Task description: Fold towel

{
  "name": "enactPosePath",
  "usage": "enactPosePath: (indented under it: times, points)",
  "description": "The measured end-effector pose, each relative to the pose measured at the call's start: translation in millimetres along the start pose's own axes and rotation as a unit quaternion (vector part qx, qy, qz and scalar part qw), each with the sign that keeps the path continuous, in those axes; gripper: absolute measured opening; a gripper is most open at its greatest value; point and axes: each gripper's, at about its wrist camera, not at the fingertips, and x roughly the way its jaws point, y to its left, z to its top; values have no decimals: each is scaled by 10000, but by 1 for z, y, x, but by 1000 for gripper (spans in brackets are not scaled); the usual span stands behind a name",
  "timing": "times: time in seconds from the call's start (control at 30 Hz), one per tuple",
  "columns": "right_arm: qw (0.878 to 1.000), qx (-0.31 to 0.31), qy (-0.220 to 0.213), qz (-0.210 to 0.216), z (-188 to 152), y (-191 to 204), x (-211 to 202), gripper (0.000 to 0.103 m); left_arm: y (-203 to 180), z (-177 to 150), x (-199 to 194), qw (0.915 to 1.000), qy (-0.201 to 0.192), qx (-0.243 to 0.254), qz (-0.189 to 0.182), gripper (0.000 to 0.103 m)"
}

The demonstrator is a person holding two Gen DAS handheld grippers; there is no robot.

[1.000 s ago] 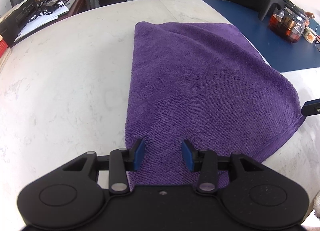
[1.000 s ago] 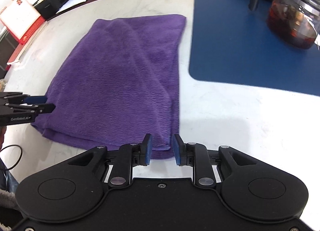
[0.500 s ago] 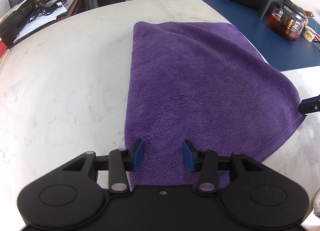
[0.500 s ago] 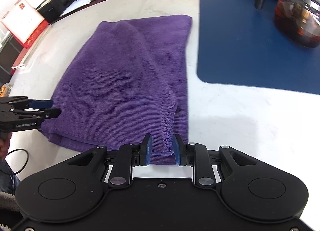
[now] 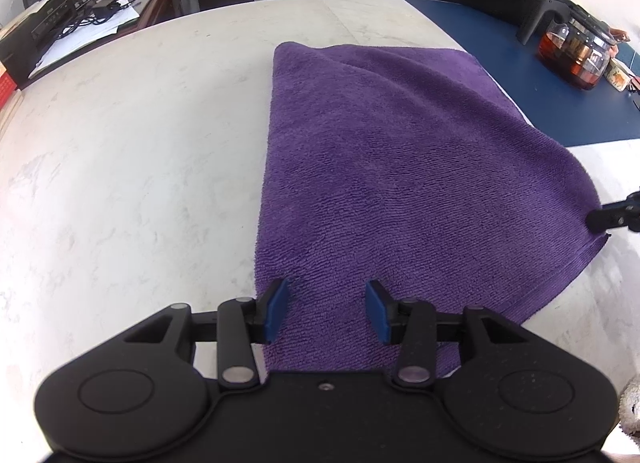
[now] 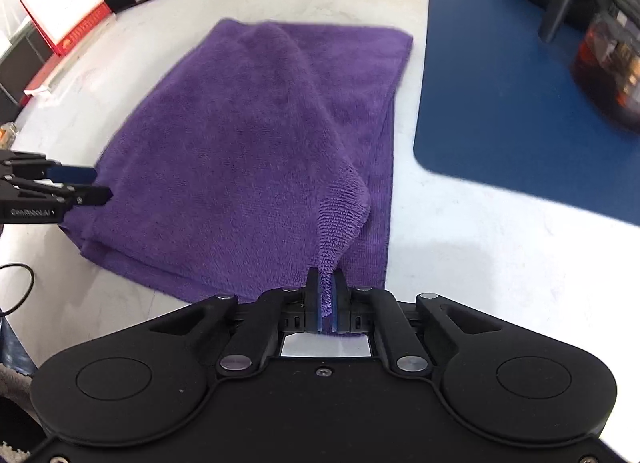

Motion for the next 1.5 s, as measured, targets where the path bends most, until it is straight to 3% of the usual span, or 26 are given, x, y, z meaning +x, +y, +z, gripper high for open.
enactPosePath:
  times: [0.43, 0.93, 1.27, 1.5]
  points:
    - [9998, 57, -157, 126, 5, 3, -41, 4, 8, -6, -5, 10000, 24, -92, 4, 41]
    - [9992, -157, 304, -193, -3, 3, -1, 4, 12, -7, -4, 9999, 145, -73, 38, 42]
    - [9957, -667, 363, -539, -5, 14, 11, 4, 18, -15, -23, 10000, 54, 24, -44, 44]
    - [9964, -620, 358, -455, -6, 9, 14, 4, 19, -22, -39, 9998, -8, 132, -130, 44]
